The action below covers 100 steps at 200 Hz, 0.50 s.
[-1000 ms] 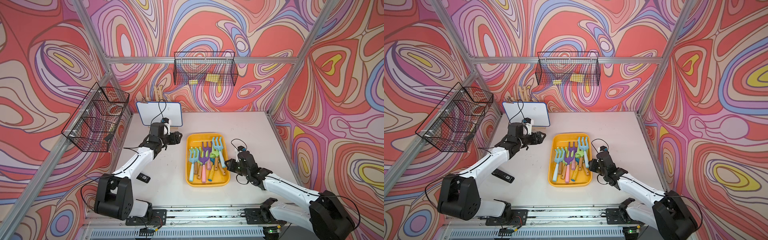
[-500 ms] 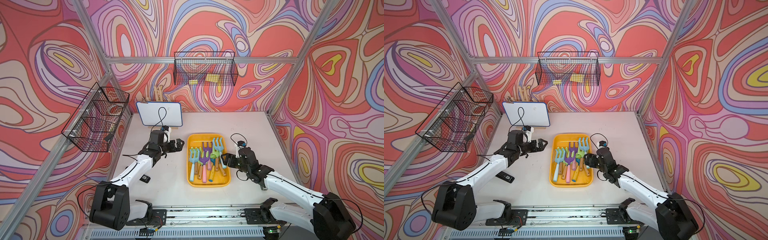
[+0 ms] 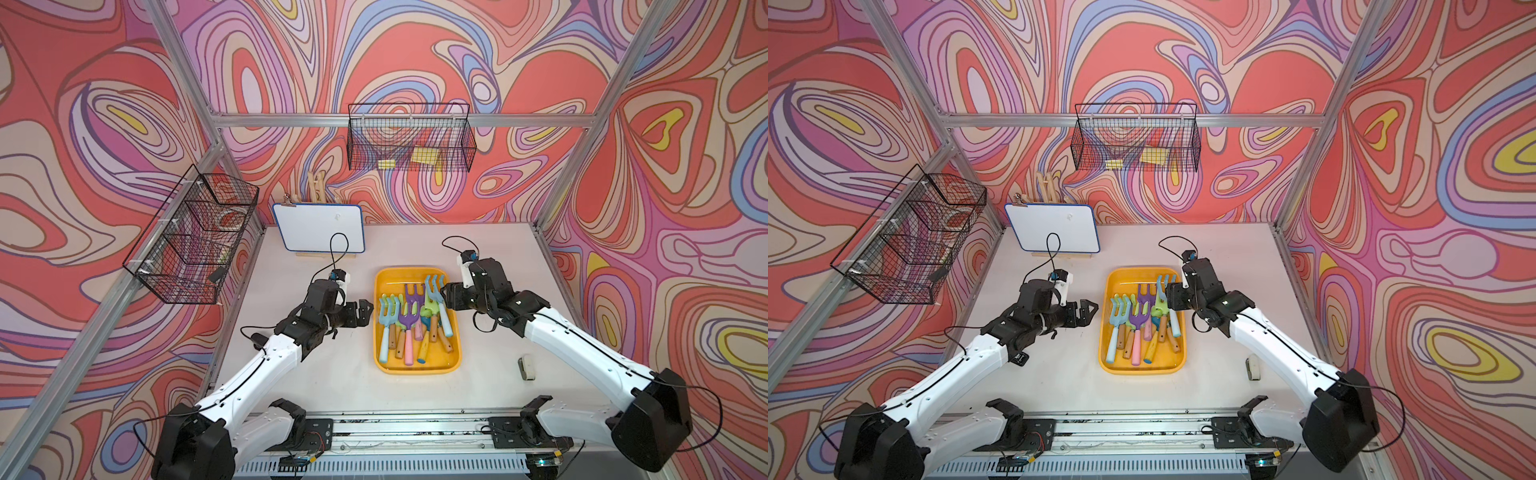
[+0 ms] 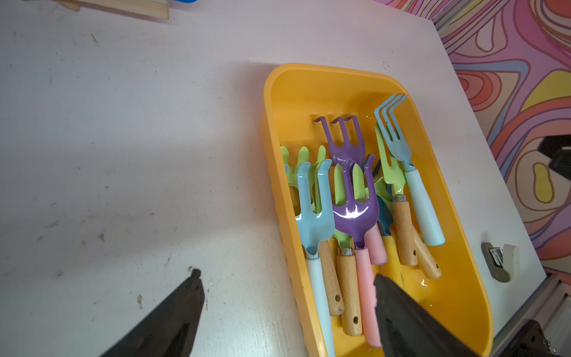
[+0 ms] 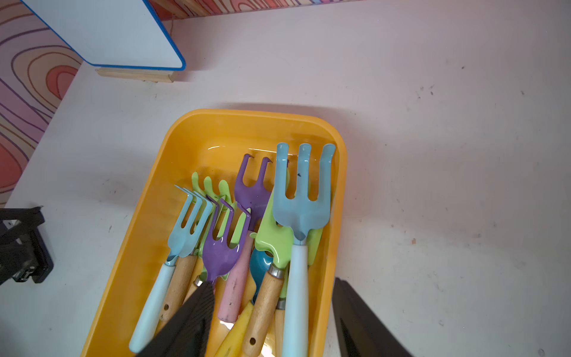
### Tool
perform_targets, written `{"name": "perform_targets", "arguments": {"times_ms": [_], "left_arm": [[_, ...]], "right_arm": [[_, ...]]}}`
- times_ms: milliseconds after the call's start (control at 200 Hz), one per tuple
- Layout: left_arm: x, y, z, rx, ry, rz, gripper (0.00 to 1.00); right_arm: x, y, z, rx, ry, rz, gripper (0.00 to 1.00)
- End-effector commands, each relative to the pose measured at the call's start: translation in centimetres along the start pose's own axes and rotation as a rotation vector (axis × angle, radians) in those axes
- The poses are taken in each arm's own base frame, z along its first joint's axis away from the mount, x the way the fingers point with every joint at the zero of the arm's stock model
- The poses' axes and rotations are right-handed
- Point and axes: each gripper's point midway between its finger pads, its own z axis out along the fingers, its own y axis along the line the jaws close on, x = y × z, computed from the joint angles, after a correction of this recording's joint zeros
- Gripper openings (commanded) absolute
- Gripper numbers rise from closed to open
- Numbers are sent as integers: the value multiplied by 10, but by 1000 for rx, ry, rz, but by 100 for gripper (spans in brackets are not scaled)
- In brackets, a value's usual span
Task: Take the hand rake out of the storage box
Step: Move the storage box to the center of the board, then pick up the rake from the storage box.
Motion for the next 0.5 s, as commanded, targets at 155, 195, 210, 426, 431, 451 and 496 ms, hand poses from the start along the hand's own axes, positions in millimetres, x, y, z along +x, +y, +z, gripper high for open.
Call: {"name": "perform_targets", "arguments": {"times_ms": [155, 195, 210, 426, 431, 451, 496], "left_arm": [[7, -1, 4, 4, -28, 42, 84], [6, 0, 5, 7, -47, 54, 83], [7, 1, 5, 3, -53, 60, 81], [8, 1, 5, -6, -55, 93, 71], [8, 1, 5, -6, -54, 93, 71], [8, 1, 5, -9, -55, 93, 71], [9, 1, 5, -8, -52, 95, 70]], "right_arm": [[29, 18, 22, -108, 115, -72, 58], [33, 23, 24, -142, 140, -83, 54], [34, 25, 24, -149, 147, -85, 52], [48, 16, 37, -61, 205, -123, 44], [49, 16, 37, -58, 206, -125, 44], [49, 16, 38, -54, 209, -128, 44], [52, 15, 39, -36, 212, -139, 44]]}}
